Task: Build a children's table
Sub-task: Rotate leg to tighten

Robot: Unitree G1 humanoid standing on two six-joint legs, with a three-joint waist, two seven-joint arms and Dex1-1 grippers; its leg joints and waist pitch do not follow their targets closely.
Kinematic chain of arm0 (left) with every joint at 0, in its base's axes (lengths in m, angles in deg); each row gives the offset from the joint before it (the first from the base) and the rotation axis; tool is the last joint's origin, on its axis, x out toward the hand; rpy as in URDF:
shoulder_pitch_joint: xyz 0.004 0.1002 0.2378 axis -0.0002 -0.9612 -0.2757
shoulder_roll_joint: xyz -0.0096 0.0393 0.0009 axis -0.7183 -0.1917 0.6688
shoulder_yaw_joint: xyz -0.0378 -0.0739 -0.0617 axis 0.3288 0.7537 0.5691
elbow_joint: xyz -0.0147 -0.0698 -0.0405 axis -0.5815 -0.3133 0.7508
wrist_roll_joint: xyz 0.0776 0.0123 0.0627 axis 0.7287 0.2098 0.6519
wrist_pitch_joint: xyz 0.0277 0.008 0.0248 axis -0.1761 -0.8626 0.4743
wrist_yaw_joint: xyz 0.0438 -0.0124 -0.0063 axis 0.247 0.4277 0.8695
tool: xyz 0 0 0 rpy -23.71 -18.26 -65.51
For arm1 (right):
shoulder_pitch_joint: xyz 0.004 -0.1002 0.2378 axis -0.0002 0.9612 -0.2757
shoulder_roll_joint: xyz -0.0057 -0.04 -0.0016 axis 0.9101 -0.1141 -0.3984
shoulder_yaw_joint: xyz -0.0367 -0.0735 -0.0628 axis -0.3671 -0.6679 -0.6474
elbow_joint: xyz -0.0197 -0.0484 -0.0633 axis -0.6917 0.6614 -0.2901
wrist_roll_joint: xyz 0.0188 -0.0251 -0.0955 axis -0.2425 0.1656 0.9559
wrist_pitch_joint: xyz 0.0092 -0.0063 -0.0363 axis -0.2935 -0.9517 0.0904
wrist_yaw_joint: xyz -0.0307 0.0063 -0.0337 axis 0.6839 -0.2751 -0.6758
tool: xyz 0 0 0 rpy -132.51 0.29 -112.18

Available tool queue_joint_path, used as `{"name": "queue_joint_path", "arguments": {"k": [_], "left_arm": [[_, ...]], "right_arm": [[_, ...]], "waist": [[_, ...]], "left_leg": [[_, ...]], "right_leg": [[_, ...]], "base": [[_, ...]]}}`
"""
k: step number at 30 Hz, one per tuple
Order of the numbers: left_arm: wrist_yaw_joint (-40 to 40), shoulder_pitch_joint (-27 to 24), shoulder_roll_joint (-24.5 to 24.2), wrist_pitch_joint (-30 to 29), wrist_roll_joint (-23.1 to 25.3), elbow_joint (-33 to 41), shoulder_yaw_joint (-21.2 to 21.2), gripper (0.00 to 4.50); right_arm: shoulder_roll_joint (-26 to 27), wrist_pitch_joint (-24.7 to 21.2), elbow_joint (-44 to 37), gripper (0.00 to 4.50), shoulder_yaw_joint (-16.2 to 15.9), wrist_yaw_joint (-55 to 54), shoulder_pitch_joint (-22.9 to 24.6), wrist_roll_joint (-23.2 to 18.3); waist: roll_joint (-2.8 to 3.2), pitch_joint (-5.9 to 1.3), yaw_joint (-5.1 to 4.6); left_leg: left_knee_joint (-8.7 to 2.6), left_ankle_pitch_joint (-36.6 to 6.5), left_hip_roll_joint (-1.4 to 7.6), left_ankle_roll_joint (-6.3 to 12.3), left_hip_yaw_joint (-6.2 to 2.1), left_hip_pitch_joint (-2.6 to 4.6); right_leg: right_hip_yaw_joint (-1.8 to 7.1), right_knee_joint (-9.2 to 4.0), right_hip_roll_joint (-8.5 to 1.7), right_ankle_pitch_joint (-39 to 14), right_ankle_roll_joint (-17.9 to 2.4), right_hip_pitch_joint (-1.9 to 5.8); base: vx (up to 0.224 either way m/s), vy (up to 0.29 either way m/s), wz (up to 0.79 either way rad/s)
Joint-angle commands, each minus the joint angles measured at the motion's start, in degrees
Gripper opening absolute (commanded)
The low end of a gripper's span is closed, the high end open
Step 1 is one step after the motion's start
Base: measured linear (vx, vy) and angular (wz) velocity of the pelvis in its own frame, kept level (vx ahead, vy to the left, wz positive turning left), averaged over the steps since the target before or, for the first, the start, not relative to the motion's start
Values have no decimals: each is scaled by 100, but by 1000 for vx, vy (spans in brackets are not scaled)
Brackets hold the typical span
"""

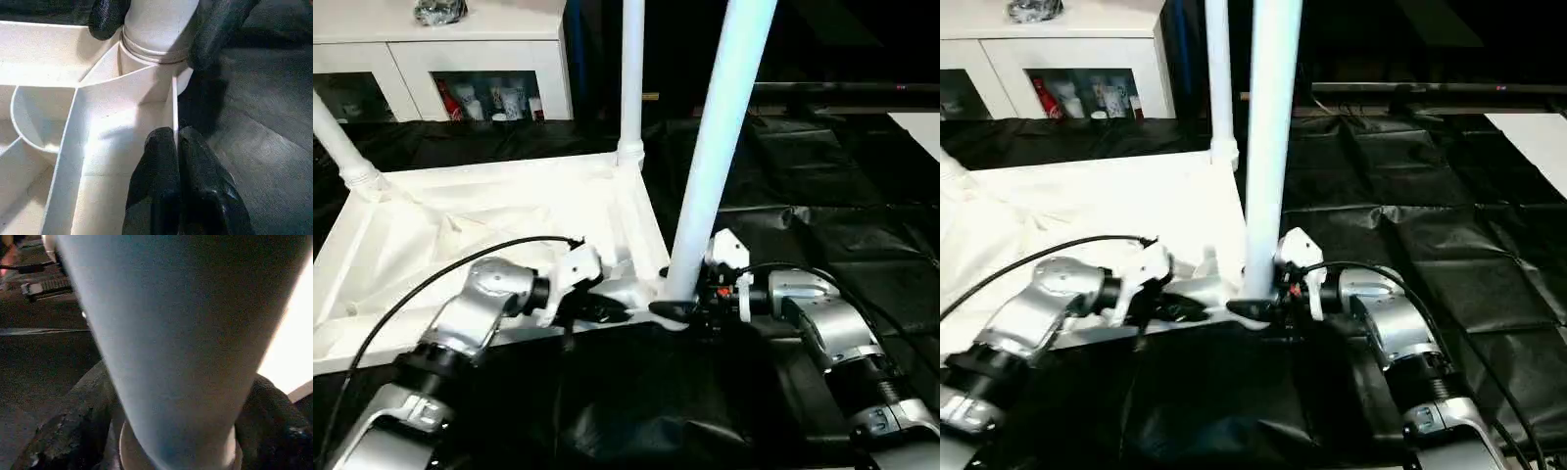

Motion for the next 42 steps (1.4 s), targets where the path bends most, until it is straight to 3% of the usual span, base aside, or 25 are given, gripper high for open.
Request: {"name": "queue_joint_path", "arguments": {"k": [1, 7, 12, 16, 18, 20, 22, 25, 30, 31, 32, 36, 42], "left_arm": [[-156, 23, -41, 82, -113, 261, -46, 0], [-192, -22, -74, 41, -101, 297, -47, 0], [168, 78, 169, -96, -137, 195, 45, 0], [765, 321, 548, -216, -76, -59, 188, 0], [1279, 563, 826, -255, 89, -344, 211, 0], [1682, 744, 1027, -282, 191, -586, 248, 0], [1959, 857, 1163, -319, 224, -733, 299, 0], [2738, 1174, 1547, -389, 308, -1139, 443, 0], [3014, 1328, 1779, -268, 349, -1336, 508, 0], [2960, 1313, 1787, -220, 345, -1332, 500, 0], [2856, 1273, 1762, -162, 334, -1293, 480, 0], [2649, 1179, 1646, -15, 289, -1251, 443, 0], [2088, 925, 1324, 160, 199, -1013, 399, 0]], "right_arm": [[-19, -36, -107, 309, -108, 104, 16, -32], [32, -141, -173, 259, -148, 147, 60, -73], [170, -196, -222, 252, -159, -69, 184, -80], [628, -102, 118, 243, 48, -1159, 125, 122], [999, -71, 677, 237, 230, -2166, -100, 326], [1246, -62, 1019, 220, 396, -2764, -281, 344], [1393, -65, 1210, 212, 498, -3109, -389, 333], [1819, 54, 1675, 212, 720, -4061, -666, 371], [2090, 459, 1969, 212, 627, -4411, -834, 643], [2130, 470, 1982, 261, 663, -4211, -844, 541], [2146, 431, 1932, 272, 718, -4030, -835, 423], [2060, 447, 1861, 303, 683, -3705, -823, 397], [1566, 552, 1524, 330, 303, -2880, -674, 572]], "waist": [[-14, -390, -11], [-10, -403, 18], [-3, -406, 24], [-13, -383, -15], [-8, -367, -60], [12, -365, -129], [10, -360, -190], [11, -371, -227], [5, -406, -237], [8, -409, -235], [5, -409, -235], [6, -404, -244], [-8, -411, -233]], "left_leg": [[-455, -1419, 453, 101, -229, 161], [-456, -1327, 453, 90, -228, 158], [-444, -1305, 449, 99, -222, 162], [-467, -1536, 430, -56, -246, 182], [-468, -1701, 415, -150, -257, 200], [-483, -1847, 407, -222, -295, 198], [-468, -1989, 387, -242, -284, 220], [-467, -1940, 382, -266, -290, 210], [-447, -1548, 376, -21, -258, 140], [-438, -1529, 375, 9, -250, 142], [-440, -1475, 382, 82, -250, 137], [-457, -1470, 396, 128, -258, 122], [-435, -1331, 399, 204, -245, 116]], "right_leg": [[313, -476, -554, -1837, -1240, 204], [311, -454, -547, -1648, -1250, 210], [310, -452, -550, -1572, -1290, 209], [309, -512, -564, -2053, -1163, 188], [308, -546, -574, -2368, -1092, 162], [298, -570, -584, -2560, -996, 180], [295, -594, -570, -2637, -992, 149], [291, -588, -566, -2476, -1033, 155], [303, -538, -571, -1782, -1179, 226], [303, -541, -570, -1760, -1192, 221], [300, -528, -559, -1688, -1215, 235], [289, -509, -555, -1633, -1258, 247], [289, -496, -569, -1494, -1308, 270]], "base": [[0, 0, 0], [0, 0, 0], [0, 0, 0], [0, 0, 0], [0, 0, 0], [0, 0, 0], [0, 0, 0], [0, 0, 0], [0, 0, 0], [0, 0, 0], [0, 0, 0], [0, 0, 0], [0, 0, 0]]}}
